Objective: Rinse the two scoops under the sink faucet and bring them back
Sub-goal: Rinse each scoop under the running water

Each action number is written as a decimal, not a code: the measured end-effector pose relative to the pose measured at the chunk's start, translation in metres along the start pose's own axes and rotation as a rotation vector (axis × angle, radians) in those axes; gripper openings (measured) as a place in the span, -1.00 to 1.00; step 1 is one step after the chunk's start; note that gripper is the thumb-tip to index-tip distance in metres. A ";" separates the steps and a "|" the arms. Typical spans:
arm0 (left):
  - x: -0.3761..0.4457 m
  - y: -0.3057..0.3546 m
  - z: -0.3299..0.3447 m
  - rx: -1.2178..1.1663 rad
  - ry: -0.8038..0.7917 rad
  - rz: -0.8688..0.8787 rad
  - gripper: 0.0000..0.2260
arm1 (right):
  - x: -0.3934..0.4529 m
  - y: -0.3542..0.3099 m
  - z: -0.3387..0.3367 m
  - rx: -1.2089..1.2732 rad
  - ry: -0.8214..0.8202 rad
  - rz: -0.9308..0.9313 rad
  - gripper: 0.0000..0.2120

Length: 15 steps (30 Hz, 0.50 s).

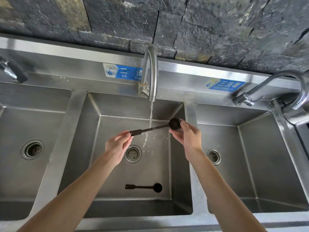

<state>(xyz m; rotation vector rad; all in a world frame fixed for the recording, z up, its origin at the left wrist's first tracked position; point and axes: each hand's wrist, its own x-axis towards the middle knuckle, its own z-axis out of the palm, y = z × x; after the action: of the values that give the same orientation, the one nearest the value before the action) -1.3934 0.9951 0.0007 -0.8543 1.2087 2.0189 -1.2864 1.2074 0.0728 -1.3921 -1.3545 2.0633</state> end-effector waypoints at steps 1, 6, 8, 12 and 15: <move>-0.001 -0.002 0.005 -0.006 0.002 0.001 -0.72 | 0.001 -0.003 -0.003 0.017 0.001 -0.005 -0.81; -0.004 -0.011 0.031 0.020 -0.010 0.020 -0.70 | 0.004 -0.015 -0.022 0.036 -0.015 -0.033 -0.80; -0.005 -0.014 0.038 0.050 -0.012 0.012 -0.72 | 0.005 -0.019 -0.031 0.024 -0.017 -0.050 -0.80; -0.003 -0.021 0.047 0.263 -0.031 0.021 -0.81 | 0.008 -0.023 -0.048 -0.090 -0.011 -0.131 -0.78; -0.002 -0.025 0.053 0.257 -0.045 0.024 -0.79 | 0.013 -0.022 -0.061 -0.100 0.010 -0.172 -0.74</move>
<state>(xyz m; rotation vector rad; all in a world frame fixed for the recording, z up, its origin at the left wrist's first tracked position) -1.3837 1.0522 0.0095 -0.6682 1.4203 1.8396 -1.2464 1.2592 0.0789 -1.2732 -1.5347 1.9000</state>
